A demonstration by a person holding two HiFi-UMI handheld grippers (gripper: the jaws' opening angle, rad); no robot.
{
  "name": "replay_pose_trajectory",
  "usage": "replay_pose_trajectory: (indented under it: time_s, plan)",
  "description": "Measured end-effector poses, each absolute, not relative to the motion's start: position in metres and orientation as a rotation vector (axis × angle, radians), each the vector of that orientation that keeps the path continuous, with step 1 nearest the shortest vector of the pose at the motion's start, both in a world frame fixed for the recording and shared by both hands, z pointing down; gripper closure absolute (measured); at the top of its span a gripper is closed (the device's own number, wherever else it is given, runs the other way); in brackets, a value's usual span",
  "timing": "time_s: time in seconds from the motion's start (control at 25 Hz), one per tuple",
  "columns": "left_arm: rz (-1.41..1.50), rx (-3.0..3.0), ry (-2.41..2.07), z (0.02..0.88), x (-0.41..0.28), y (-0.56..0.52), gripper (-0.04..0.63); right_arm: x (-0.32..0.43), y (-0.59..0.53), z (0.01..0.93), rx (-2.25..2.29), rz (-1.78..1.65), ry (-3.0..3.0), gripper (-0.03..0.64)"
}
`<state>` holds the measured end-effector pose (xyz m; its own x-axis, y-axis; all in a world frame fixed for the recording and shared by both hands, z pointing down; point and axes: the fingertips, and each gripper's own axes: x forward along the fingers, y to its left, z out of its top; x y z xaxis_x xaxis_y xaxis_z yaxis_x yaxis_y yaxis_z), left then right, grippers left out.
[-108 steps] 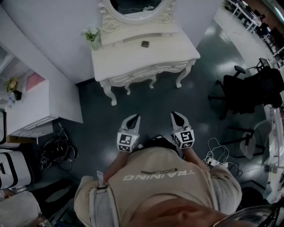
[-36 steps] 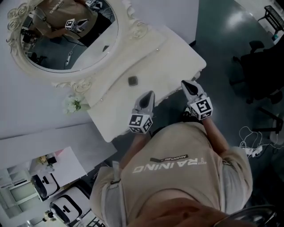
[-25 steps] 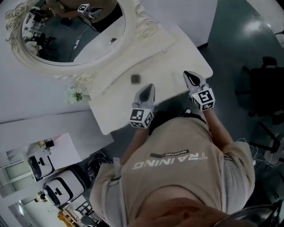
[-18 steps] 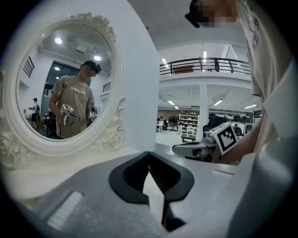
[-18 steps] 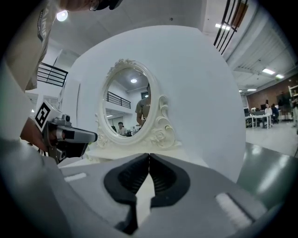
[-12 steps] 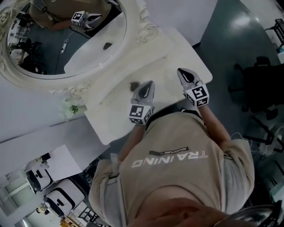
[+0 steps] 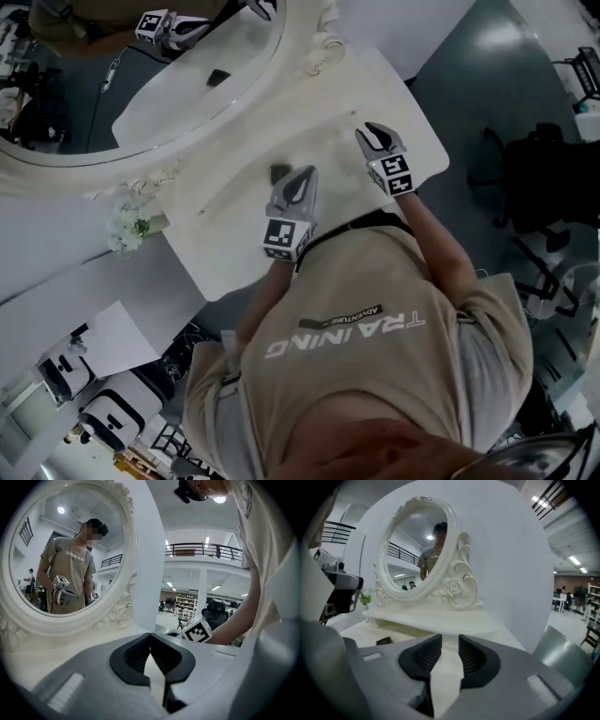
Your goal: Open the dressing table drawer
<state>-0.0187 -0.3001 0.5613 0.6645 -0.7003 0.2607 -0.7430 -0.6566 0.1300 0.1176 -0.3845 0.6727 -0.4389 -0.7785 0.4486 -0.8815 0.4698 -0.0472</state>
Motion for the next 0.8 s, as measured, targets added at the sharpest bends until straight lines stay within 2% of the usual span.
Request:
replay_pose_trajectory:
  time_s: [0.16, 0.6, 0.68, 0.8]
  plan:
    - [0.319, 2.586, -1.248, 0.566, -0.028, -0.305, 0.588, 0.124, -0.414, 0.701, 1.386, 0.437, -2.321, 0.454]
    - [0.362, 2.414, -1.41, 0.58, -0.04, -0.313, 0.588, 0.115, -0.45, 0.758, 1.326, 0.559, -2.297, 0.454]
    - [0.372, 2.402, -1.416, 0.583, -0.04, -0.311, 0.588, 0.118, -0.457, 0.758, 1.358, 0.562, -2.282, 0.463]
    - [0.377, 2.39, -1.436, 0.586, -0.046, -0.308, 0.588, 0.12, -0.461, 0.757, 1.364, 0.554, -2.281, 0.515]
